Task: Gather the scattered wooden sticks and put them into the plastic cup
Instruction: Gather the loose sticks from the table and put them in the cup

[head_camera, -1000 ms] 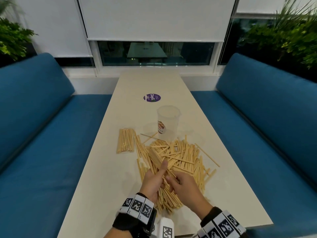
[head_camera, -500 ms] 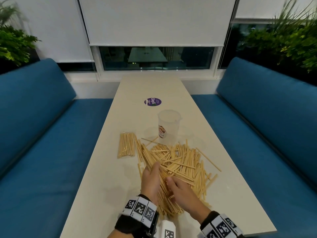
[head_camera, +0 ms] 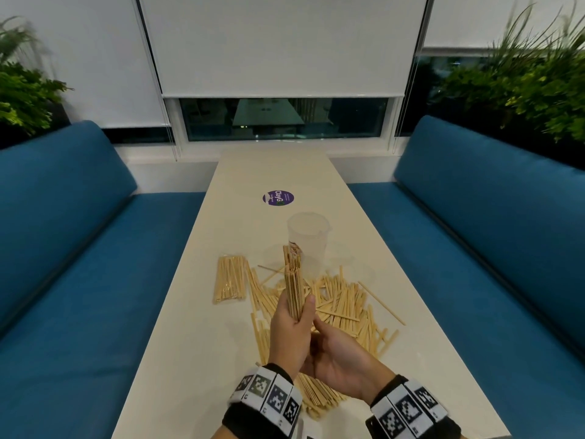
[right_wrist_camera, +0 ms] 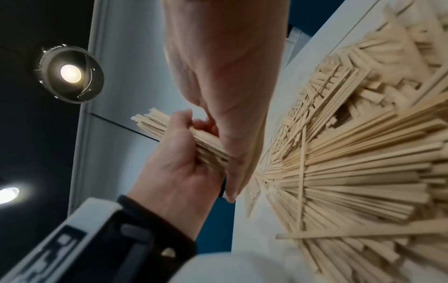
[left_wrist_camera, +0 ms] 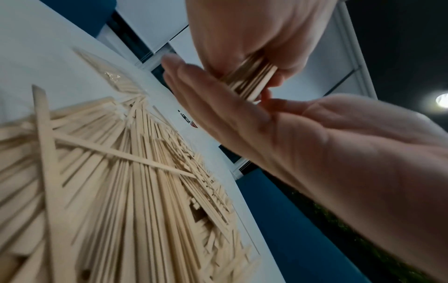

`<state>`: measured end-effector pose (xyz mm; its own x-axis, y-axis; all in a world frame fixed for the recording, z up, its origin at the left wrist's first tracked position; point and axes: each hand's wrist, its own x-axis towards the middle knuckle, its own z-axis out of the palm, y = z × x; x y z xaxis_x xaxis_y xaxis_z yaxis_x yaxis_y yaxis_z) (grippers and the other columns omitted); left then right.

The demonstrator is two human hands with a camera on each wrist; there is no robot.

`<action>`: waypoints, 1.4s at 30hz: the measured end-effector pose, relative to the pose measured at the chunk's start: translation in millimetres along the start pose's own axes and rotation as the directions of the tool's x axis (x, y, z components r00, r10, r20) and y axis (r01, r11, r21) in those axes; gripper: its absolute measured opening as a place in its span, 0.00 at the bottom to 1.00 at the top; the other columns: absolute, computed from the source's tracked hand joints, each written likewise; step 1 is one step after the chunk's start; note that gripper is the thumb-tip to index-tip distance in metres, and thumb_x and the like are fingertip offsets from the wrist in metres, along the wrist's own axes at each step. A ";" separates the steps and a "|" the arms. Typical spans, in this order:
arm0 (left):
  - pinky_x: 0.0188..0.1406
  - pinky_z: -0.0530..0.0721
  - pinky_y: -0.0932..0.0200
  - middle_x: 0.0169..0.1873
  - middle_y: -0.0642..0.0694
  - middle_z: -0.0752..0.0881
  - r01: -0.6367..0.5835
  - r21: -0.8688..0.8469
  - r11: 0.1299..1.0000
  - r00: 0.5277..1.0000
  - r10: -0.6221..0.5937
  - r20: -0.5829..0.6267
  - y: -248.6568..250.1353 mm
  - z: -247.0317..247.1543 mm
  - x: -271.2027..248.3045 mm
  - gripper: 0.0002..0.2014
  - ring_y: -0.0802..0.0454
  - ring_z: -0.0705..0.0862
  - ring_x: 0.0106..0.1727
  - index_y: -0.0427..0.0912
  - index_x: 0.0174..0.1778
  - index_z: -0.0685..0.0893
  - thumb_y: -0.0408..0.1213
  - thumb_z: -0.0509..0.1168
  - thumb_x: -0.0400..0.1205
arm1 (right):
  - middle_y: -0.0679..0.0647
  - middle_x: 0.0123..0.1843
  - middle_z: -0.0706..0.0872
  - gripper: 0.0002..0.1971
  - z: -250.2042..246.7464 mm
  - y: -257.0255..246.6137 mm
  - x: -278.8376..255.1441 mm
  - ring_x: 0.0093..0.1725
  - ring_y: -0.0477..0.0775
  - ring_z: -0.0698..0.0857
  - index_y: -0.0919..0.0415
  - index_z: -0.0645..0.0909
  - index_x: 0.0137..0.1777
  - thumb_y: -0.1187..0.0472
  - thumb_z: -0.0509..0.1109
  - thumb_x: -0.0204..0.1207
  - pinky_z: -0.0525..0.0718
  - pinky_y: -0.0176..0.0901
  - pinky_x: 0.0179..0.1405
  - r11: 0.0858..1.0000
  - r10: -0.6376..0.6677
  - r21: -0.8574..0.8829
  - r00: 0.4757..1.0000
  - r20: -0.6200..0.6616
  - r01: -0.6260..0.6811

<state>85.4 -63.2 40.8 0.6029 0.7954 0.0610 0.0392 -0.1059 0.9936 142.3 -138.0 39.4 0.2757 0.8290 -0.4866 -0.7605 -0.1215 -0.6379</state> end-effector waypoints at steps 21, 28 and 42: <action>0.26 0.74 0.62 0.20 0.52 0.73 0.300 -0.285 0.910 0.946 -0.244 0.215 -12.6 -19.0 -1.9 0.10 0.56 0.72 0.24 0.43 0.37 0.75 0.42 0.62 0.83 | 0.51 0.40 0.85 0.06 -22.0 -30.3 -2.1 0.37 0.46 0.84 0.52 0.85 0.46 0.56 0.67 0.79 0.88 0.45 0.43 0.382 -0.637 -0.889 0.769 -0.054 0.254; 0.26 0.73 0.61 0.22 0.50 0.73 0.332 -0.305 0.893 0.936 -0.272 0.222 -12.0 -12.5 -3.2 0.22 0.55 0.71 0.25 0.42 0.49 0.79 0.56 0.64 0.69 | 0.48 0.36 0.87 0.02 -3.0 -25.3 -6.3 0.36 0.42 0.85 0.55 0.86 0.42 0.59 0.75 0.72 0.83 0.33 0.39 0.516 -0.615 -0.784 0.786 -0.058 0.345; 0.64 0.79 0.37 0.56 0.44 0.84 0.330 -0.346 0.878 0.942 -0.333 0.053 -8.9 -10.1 6.5 0.27 0.43 0.81 0.61 0.38 0.66 0.73 0.54 0.63 0.79 | 0.44 0.52 0.84 0.08 4.0 -6.5 -10.8 0.51 0.42 0.82 0.49 0.80 0.53 0.48 0.64 0.80 0.80 0.35 0.49 0.575 -0.525 -0.787 0.838 -0.145 0.224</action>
<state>81.0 -51.0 33.4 0.5972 0.7523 -0.2782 -0.0423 0.3759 0.9257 141.9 -144.0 51.1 0.7159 0.6797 -0.1595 0.0868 -0.3134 -0.9456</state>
